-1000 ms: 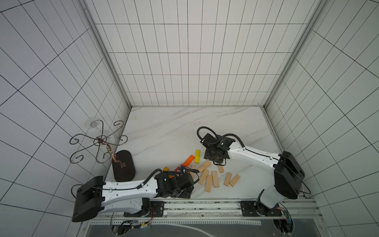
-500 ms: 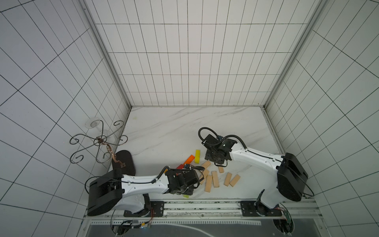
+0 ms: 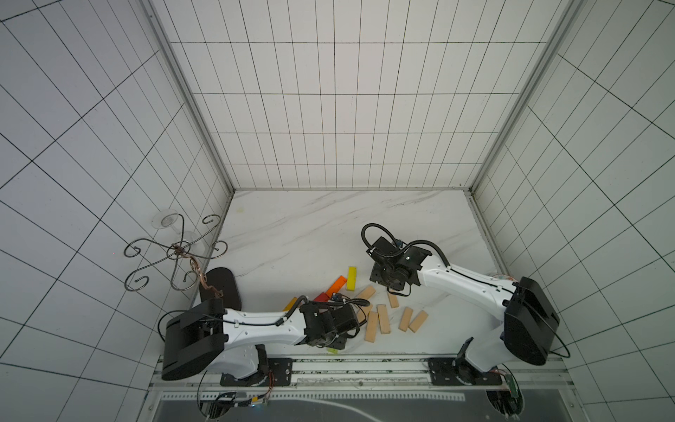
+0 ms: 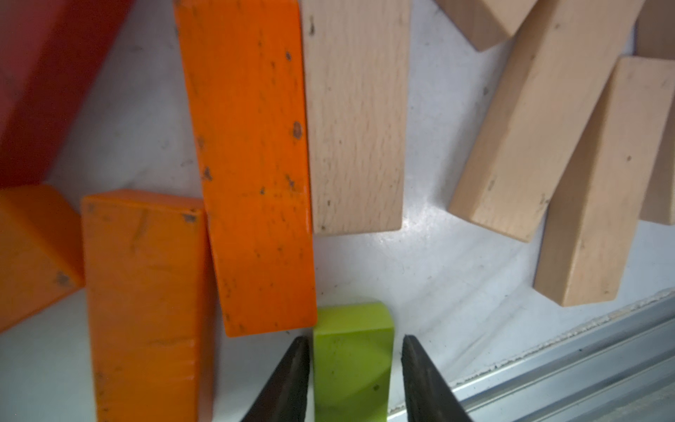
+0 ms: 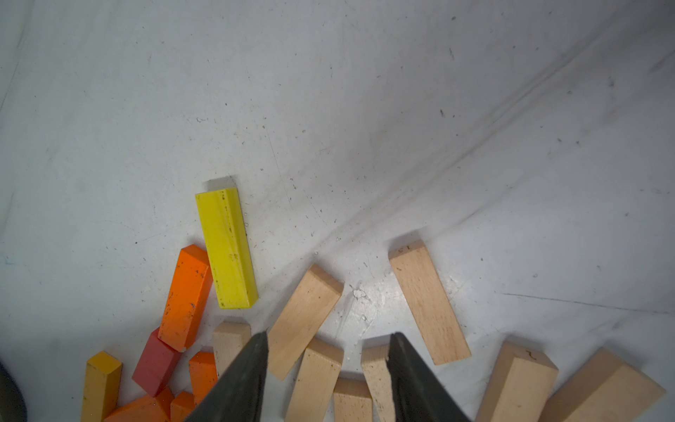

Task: Assemble a giraffe with building blocks
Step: Pick up the building block from the center of the board, then place the building block at the center of the board.

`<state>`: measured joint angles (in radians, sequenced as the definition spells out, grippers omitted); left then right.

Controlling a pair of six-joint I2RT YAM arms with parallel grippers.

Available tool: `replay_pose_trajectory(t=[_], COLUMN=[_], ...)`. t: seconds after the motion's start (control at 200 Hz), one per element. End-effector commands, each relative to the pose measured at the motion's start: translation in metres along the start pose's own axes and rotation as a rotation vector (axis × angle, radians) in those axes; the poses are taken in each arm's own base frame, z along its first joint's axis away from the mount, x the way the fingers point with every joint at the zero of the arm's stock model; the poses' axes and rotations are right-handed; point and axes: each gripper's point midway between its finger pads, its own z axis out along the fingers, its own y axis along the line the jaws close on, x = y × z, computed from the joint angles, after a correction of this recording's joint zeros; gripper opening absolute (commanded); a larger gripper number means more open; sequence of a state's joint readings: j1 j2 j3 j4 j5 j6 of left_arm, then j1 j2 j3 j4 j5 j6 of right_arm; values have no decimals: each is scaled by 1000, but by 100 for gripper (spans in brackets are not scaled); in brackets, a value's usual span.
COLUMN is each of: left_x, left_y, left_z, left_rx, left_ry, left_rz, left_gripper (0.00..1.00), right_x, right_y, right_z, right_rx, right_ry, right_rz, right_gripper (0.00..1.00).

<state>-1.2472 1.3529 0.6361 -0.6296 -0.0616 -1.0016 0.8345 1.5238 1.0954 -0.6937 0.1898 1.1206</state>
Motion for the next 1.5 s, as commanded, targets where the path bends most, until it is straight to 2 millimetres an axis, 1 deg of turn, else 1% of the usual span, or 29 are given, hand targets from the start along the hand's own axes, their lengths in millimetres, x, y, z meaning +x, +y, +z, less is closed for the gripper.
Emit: replay_pose_trajectory(t=[0.0, 0.175, 0.305, 0.39, 0.42, 0.505, 0.575, 0.605, 0.645, 0.705, 0.765, 0.8, 0.87, 0.945, 1.0, 1.07, 1.125, 1.155, 1.17, 1.195, 1.25, 1.319, 1.359, 1.389, 1.494], left_x=[26, 29, 23, 13, 8, -14, -42, -58, -81, -123, -164, -192, -240, -288, -320, -355, -377, -387, -390, -398, -411, -421, -425, -428, -432], left_y=[31, 38, 34, 24, 18, 7, 1, -2, -1, -4, -4, -4, -7, -11, -18, -29, -39, -45, -47, -52, -60, -67, -69, -71, -74], left_z=[13, 15, 8, -2, -7, -25, -43, -53, -67, -87, -101, -111, -120, -124, -124, -113, -100, -94, -85, -80, -64, -43, -30, -24, 2], left_rx=[-136, -185, -214, -217, -206, -191, -176, -172, -189, -198, -204, -198, -182, -161, -139, -120, -101, -95, -95, -90, -86, -84, -85, -87, -98], left_ry=[94, 101, 86, 61, 47, 3, -51, -89, -143, -218, -278, -321, -379, -438, -482, -510, -523, -525, -513, -515, -505, -487, -476, -474, -433], left_rz=[22, 38, 78, 106, 114, 123, 131, 141, 161, 188, 212, 221, 244, 257, 274, 311, 343, 370, 384, 404, 442, 490, 519, 536, 594], left_gripper=[39, 31, 24, 18, 17, 15, 14, 14, 14, 13, 13, 13, 13, 12, 13, 13, 13, 13, 14, 14, 14, 14, 14, 14, 15], right_x=[2, -3, -8, -17, -22, -38, -53, -58, -66, -76, -84, -88, -92, -95, -94, -94, -93, -94, -94, -95, -96, -96, -96, -97, -96], right_y=[-19, -24, -27, -31, -34, -41, -47, -50, -55, -65, -74, -79, -89, -97, -101, -107, -112, -115, -115, -118, -123, -129, -132, -135, -145], right_z=[4, 0, -2, -7, -10, -21, -32, -36, -43, -50, -55, -57, -60, -63, -66, -69, -70, -70, -71, -71, -72, -71, -70, -70, -66], right_rx=[33, 28, 18, 6, 3, -10, -25, -29, -33, -30, -29, -28, -27, -31, -35, -40, -36, -34, -35, -33, -31, -26, -23, -19, -4], right_ry=[-4, -17, -30, -52, -67, -112, -155, -172, -196, -226, -248, -257, -270, -279, -283, -289, -291, -292, -294, -295, -297, -296, -295, -295, -287], right_rz=[12, 28, 47, 70, 81, 116, 147, 156, 175, 202, 234, 250, 280, 309, 324, 340, 347, 352, 353, 357, 366, 376, 380, 385, 394], right_gripper=[55, 55, 55, 55, 55, 54, 53, 53, 53, 53, 53, 53, 53, 53, 53, 53, 53, 53, 53, 53, 53, 53, 53, 53, 53])
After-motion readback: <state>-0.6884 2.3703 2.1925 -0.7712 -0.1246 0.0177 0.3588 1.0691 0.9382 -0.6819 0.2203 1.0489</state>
